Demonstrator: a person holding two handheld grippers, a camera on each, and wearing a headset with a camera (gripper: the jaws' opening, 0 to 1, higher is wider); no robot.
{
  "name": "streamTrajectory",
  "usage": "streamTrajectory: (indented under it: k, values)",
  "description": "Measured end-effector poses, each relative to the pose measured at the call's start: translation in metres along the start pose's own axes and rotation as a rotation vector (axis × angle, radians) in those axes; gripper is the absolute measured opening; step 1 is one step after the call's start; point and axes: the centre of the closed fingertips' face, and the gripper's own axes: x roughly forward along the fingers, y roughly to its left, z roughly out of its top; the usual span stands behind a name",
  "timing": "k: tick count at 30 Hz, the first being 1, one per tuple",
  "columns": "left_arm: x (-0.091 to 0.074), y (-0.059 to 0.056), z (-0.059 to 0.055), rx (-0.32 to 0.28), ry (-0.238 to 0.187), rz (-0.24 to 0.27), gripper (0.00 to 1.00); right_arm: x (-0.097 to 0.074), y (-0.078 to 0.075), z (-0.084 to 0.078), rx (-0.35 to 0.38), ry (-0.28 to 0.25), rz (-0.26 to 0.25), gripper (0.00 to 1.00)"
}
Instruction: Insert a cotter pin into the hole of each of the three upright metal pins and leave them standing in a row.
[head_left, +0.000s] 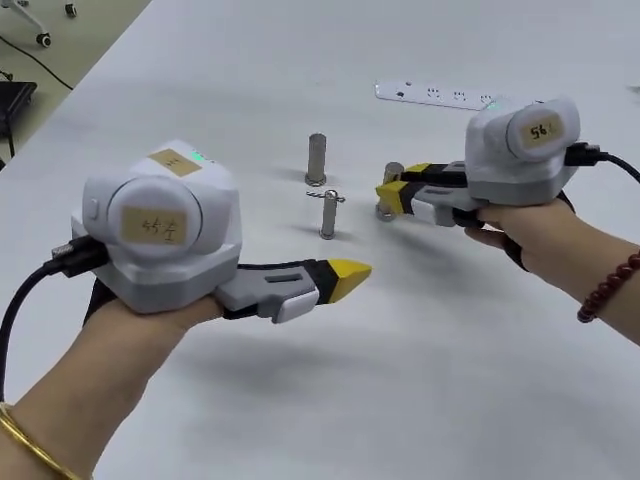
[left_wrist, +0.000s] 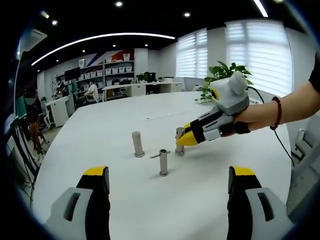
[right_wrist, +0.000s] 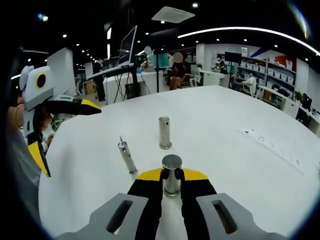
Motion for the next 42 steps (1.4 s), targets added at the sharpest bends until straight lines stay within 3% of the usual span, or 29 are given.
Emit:
streamTrajectory:
  k: [11,23,42]
  values:
    - [0.0,-0.001,0.001,-0.014,-0.005,-0.014,0.99,-0.023,0.026,-0.014,-0.054,0.021,0.035,0.08]
    - [-0.001,-0.004,0.001,-0.017,-0.004,-0.022,0.97,-0.035,0.053,-0.018,-0.05,0.021,0.046,0.08]
    - [-0.001,-0.008,0.006,-0.026,-0.025,-0.037,0.95,-0.037,0.062,-0.03,-0.027,0.029,0.038,0.08]
